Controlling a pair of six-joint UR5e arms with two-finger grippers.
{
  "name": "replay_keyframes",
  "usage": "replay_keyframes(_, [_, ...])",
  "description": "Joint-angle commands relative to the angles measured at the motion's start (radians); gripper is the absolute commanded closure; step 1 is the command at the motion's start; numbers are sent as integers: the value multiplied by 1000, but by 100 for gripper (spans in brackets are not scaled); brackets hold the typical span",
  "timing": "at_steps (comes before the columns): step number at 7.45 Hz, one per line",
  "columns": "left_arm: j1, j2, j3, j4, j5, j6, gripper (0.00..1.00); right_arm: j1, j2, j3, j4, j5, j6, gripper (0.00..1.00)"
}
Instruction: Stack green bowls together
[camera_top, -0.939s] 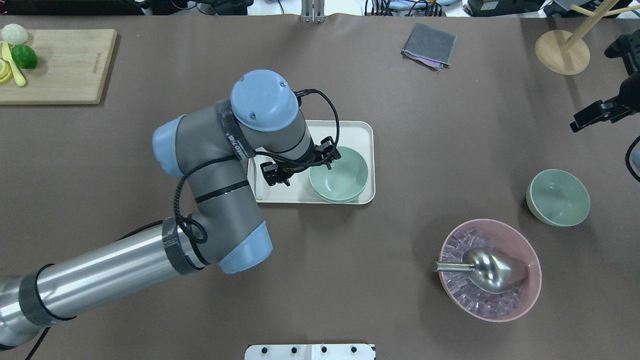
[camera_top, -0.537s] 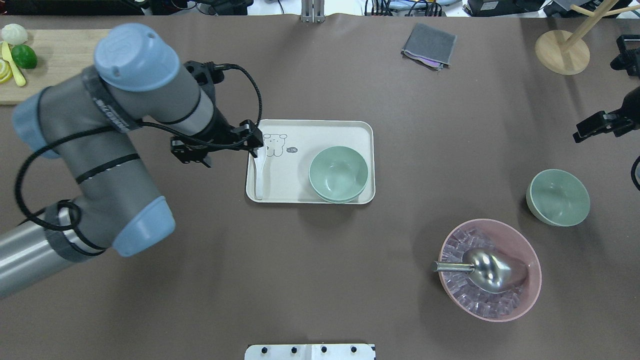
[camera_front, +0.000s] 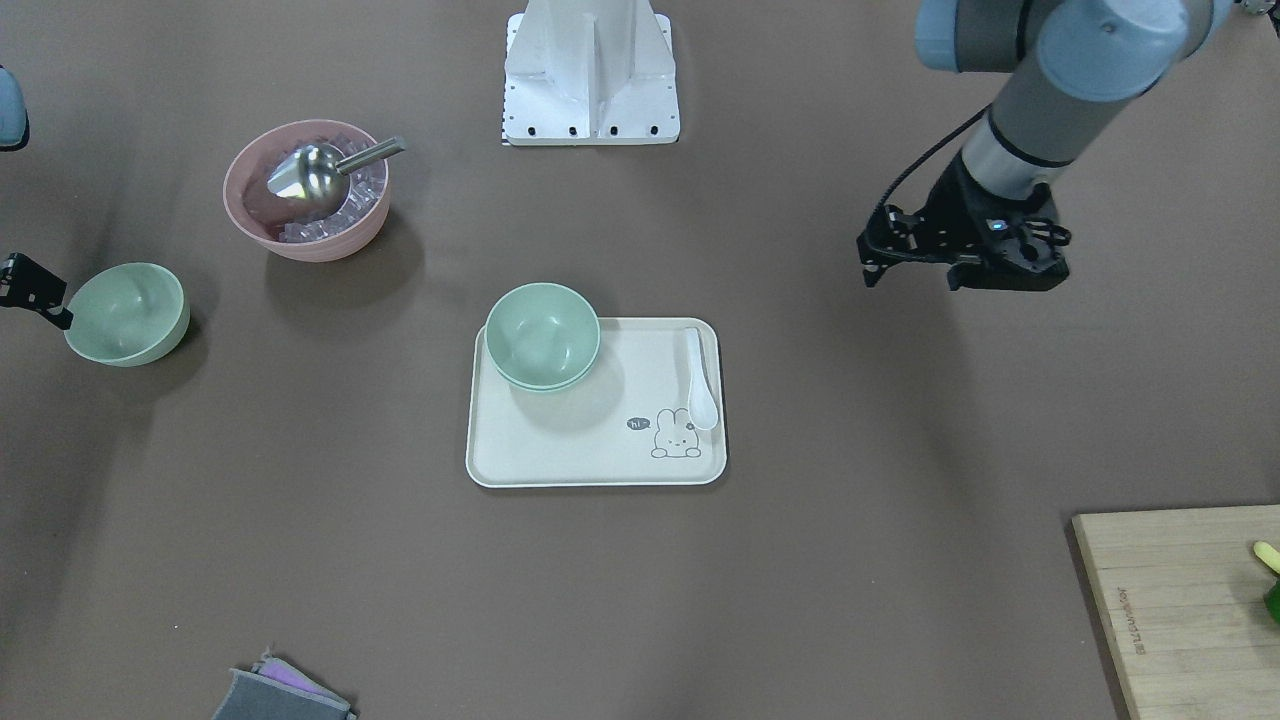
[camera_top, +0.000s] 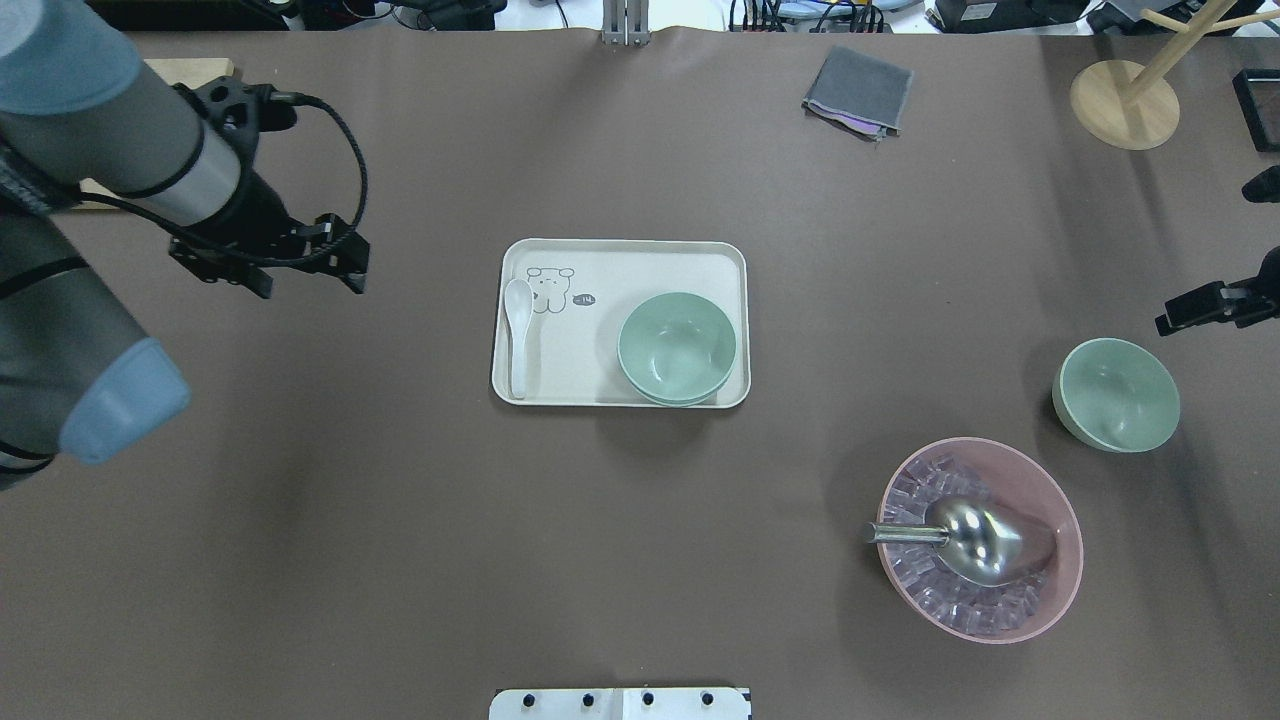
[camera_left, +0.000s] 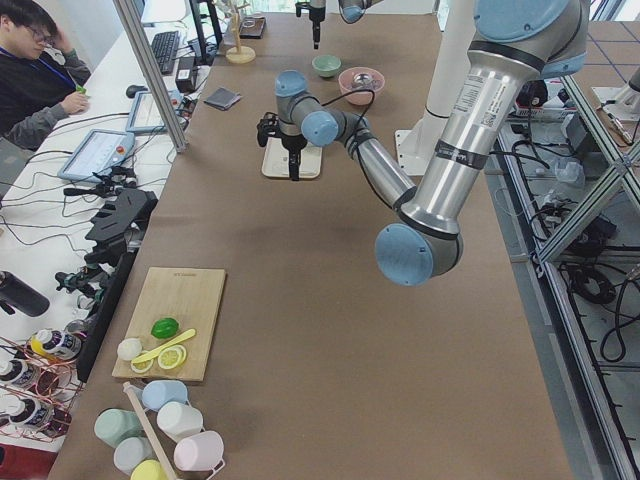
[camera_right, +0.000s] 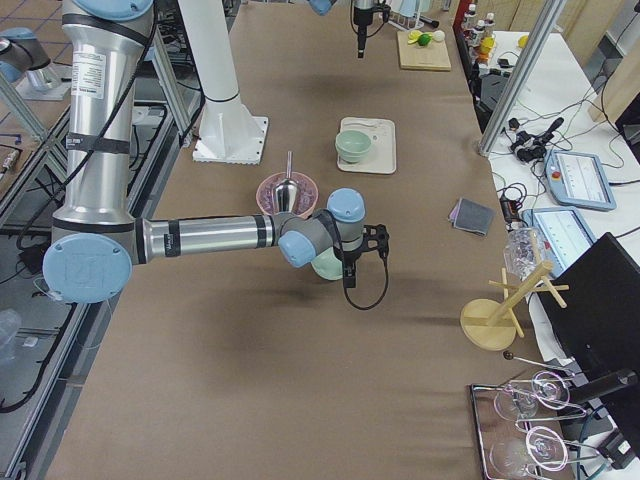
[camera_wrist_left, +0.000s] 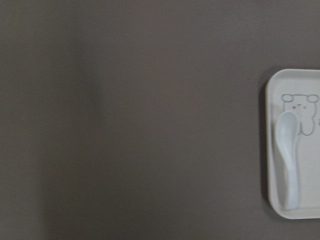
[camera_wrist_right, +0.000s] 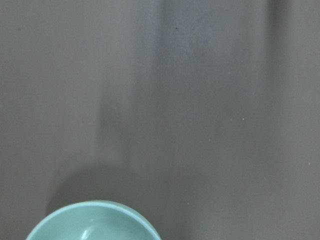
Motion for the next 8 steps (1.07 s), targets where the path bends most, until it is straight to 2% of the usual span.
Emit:
replay_keyframes(1, [-45,60,-9,-3,-7,66,2,-73,-43,-5,97,-62,79,0])
replay_keyframes(2, [-45,60,-12,-2,-7,64,2,-87,-44,-5,98,-76,79,0])
replay_keyframes(3, [-45,60,-13,-2,-7,64,2,-90,-46,-5,98,-78,79,4])
replay_keyframes(4, [-45,60,-12,-2,-7,64,2,-93,-50,-5,97,-87,79,33])
replay_keyframes(5, [-45,58,-13,-2,-7,63,2,-99,-53,-5,95,-87,81,65])
replay_keyframes(6, [-45,58,-13,-2,-7,63,2,-101,-58,-5,95,-87,79,85])
replay_keyframes(7, [-45,57,-13,-2,-7,63,2,-105,-61,-5,95,-87,79,86])
replay_keyframes(8, [-47,55,-13,-2,-7,63,2,-108,-61,-5,95,-87,79,93])
